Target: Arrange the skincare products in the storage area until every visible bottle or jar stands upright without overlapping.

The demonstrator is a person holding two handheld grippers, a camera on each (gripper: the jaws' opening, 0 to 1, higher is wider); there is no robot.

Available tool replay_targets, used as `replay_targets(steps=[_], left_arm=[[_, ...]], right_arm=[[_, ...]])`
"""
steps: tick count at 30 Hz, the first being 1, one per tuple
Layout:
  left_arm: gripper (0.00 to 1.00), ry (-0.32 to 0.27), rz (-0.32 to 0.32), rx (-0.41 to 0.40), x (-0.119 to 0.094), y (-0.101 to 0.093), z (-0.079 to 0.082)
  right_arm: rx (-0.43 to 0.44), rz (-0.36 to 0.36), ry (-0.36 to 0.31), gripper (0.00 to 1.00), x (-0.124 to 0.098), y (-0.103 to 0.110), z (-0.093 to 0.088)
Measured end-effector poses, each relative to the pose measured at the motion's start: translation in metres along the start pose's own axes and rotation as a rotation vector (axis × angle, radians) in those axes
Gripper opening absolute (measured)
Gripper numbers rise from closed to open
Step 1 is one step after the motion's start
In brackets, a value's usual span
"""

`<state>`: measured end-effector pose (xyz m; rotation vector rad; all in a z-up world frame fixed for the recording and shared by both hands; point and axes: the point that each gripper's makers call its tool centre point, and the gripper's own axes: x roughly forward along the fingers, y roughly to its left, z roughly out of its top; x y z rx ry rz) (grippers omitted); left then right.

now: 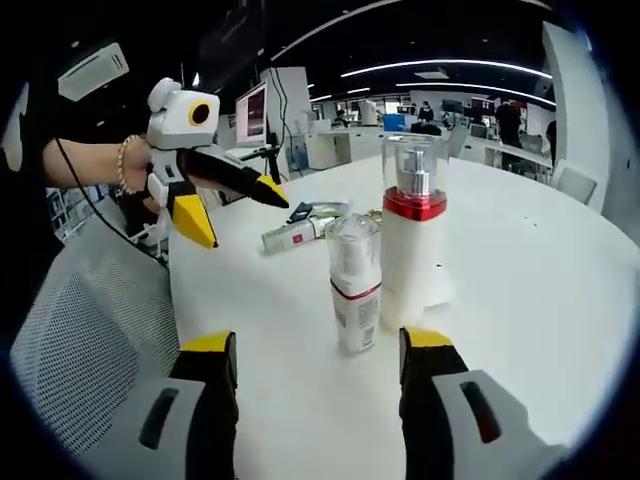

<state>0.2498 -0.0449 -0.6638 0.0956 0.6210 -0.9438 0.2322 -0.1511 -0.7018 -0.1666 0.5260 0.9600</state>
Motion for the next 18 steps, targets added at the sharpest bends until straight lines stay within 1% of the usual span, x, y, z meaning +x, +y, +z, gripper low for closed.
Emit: replay_targets(steps=[4,9,11,14,18], left_arm=[[0.66,-0.005,0.024,-0.039,-0.015,-0.003,-0.006],[0.69,-0.010,0.038,-0.062,-0.028,-0.005,-0.012],[0.73,-0.011,0.054,-0.072,-0.035,-0.009,-0.017],[0.80,-0.022,0.076,-0.091,-0.042,-0.008,-0.020],[0.81,-0.030,0.097,-0.110,-0.056,-0.008,-0.026]], right_arm=[[0.011,-0.011,-0.008,0.71,-0.006,0.008,0.003],[0.041,-0.026,-0.009,0.79,-0.010,0.010,-0.001],[0.041,-0.037,-0.013,0.80,-0.014,0.015,-0.001],[0.052,-0.047,-0.008,0.84,-0.016,0.017,-0.004],[0.071,-0.061,-0.015,0.88,-0.021,0.023,-0.001]])
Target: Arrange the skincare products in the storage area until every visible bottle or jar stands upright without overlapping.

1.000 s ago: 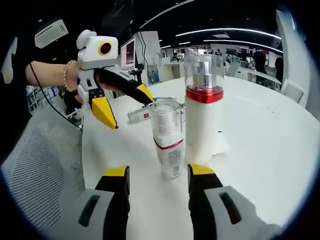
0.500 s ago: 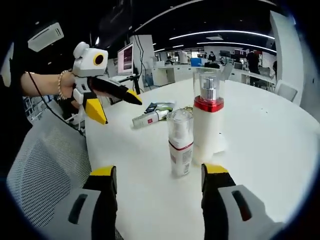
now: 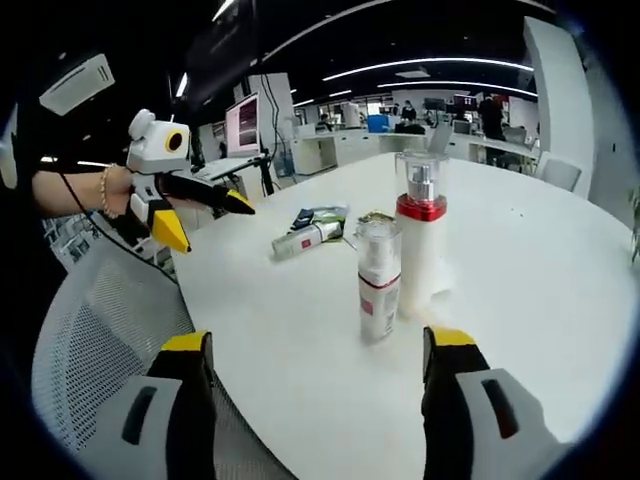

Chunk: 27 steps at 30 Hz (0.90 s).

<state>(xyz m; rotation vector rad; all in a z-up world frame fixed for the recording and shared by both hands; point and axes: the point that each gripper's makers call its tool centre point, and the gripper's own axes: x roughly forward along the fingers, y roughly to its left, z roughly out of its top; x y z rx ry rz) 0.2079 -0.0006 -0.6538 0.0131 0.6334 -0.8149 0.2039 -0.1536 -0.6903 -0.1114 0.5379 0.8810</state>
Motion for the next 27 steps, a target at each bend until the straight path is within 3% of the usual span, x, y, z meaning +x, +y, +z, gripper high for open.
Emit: replay_targets(steps=[10,17,25,27], left_arm=[[0.85,-0.013,0.029,-0.065,-0.031,0.001,-0.018],[0.99,-0.044,0.018,-0.135,-0.044,0.000,-0.024],[0.99,-0.061,0.006,-0.132,-0.047,-0.005,-0.026],[0.99,-0.102,0.008,-0.122,-0.049,-0.004,-0.021]], right_arm=[[0.063,-0.015,-0.002,0.93,-0.009,0.013,0.008],[0.072,-0.021,0.010,0.97,-0.014,0.020,0.010],[0.073,-0.036,0.006,1.00,-0.019,0.017,0.011],[0.074,-0.040,0.005,1.00,-0.019,0.017,0.011]])
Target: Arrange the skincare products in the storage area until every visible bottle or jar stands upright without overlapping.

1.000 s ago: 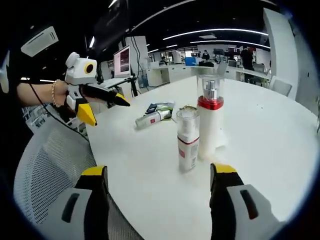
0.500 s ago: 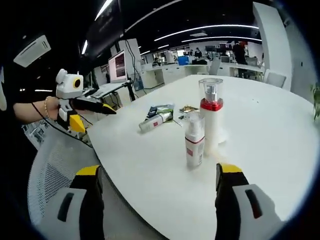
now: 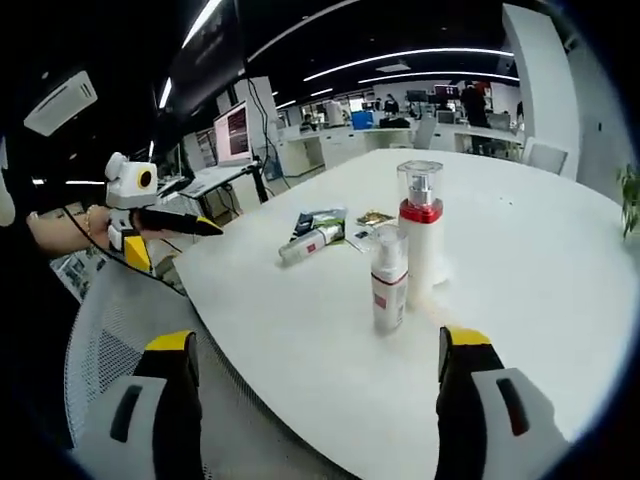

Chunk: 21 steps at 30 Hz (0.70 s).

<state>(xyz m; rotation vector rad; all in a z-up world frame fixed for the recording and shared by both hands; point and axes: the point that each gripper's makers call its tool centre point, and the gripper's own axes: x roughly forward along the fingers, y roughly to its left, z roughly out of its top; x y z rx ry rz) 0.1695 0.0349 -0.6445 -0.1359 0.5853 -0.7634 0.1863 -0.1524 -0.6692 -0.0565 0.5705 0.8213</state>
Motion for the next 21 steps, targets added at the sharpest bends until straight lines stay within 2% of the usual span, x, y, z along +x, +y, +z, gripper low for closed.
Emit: replay_targets(steps=[3,8,10,12,15,17,21], left_arm=[[0.97,-0.044,0.002,-0.003,-0.002,0.000,0.007],[0.99,-0.046,0.009,0.001,-0.001,0.003,0.006],[0.99,-0.052,0.004,-0.005,-0.001,0.005,0.005],[0.99,-0.074,0.000,-0.005,-0.001,0.002,0.009],[0.99,-0.118,-0.003,-0.005,-0.004,0.000,0.016],[0.99,-0.109,-0.002,-0.001,-0.002,-0.001,0.014],[0.95,-0.051,-0.004,-0.004,0.000,0.001,0.003]], right_arm=[[-0.003,-0.004,0.000,1.00,-0.001,-0.001,0.002],[-0.026,-0.012,0.009,1.00,-0.005,-0.003,0.019],[-0.056,-0.028,0.028,1.00,-0.009,-0.007,0.030],[-0.131,-0.048,0.010,1.00,-0.012,-0.010,0.050],[-0.153,-0.037,0.005,1.00,-0.013,-0.008,0.073],[-0.180,-0.050,0.010,1.00,-0.011,-0.011,0.087],[-0.187,-0.057,0.015,1.00,-0.004,-0.018,0.105]])
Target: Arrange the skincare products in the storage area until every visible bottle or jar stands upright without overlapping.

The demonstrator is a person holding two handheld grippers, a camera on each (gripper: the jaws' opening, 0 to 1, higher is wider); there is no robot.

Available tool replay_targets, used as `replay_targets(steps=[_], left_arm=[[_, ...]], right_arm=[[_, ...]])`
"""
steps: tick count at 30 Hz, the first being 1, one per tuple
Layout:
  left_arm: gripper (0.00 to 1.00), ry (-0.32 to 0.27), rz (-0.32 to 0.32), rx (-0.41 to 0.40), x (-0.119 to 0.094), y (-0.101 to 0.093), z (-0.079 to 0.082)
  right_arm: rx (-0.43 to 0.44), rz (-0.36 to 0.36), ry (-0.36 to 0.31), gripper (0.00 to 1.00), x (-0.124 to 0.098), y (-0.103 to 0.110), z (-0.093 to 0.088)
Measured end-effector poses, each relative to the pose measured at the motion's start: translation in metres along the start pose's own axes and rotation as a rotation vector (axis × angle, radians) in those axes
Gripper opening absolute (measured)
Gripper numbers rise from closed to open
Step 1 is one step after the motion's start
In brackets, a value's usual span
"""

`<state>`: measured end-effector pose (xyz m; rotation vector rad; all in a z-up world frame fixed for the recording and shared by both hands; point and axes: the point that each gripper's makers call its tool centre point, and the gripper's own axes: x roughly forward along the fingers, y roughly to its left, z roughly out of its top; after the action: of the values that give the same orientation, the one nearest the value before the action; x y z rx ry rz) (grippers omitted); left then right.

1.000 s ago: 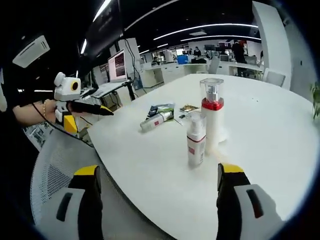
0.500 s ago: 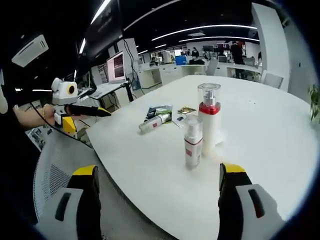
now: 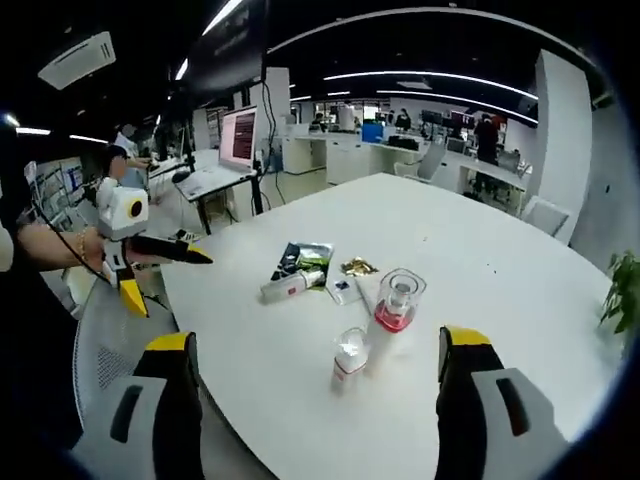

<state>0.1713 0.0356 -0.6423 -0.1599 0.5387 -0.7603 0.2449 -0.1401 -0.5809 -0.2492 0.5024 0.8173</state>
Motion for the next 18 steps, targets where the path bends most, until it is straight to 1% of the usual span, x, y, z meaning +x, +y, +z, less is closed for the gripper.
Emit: replay_targets(steps=[1,3,5,9,11,14,18], left_arm=[[0.95,0.005,0.000,-0.002,0.000,-0.001,-0.001],[0.95,0.011,-0.001,0.007,0.001,-0.002,-0.002],[0.95,0.007,-0.002,0.009,0.001,-0.001,-0.001],[0.93,0.010,-0.004,0.003,0.002,-0.001,-0.003],[0.93,0.010,-0.004,-0.002,0.003,0.001,-0.003],[0.89,0.005,0.002,-0.002,0.002,0.001,-0.002],[0.89,-0.012,0.003,-0.001,0.001,0.001,0.000]], right_arm=[[0.000,-0.002,0.003,0.99,0.001,-0.001,0.001],[-0.020,-0.013,0.030,0.99,0.004,-0.008,0.005],[-0.060,-0.015,0.047,0.99,0.007,-0.013,0.014],[-0.085,-0.011,0.046,0.99,0.012,-0.017,0.039],[-0.094,-0.009,0.049,0.95,0.016,-0.017,0.050],[-0.109,-0.025,0.072,0.92,0.027,-0.025,0.060],[-0.137,-0.017,0.126,0.91,0.043,-0.026,0.069]])
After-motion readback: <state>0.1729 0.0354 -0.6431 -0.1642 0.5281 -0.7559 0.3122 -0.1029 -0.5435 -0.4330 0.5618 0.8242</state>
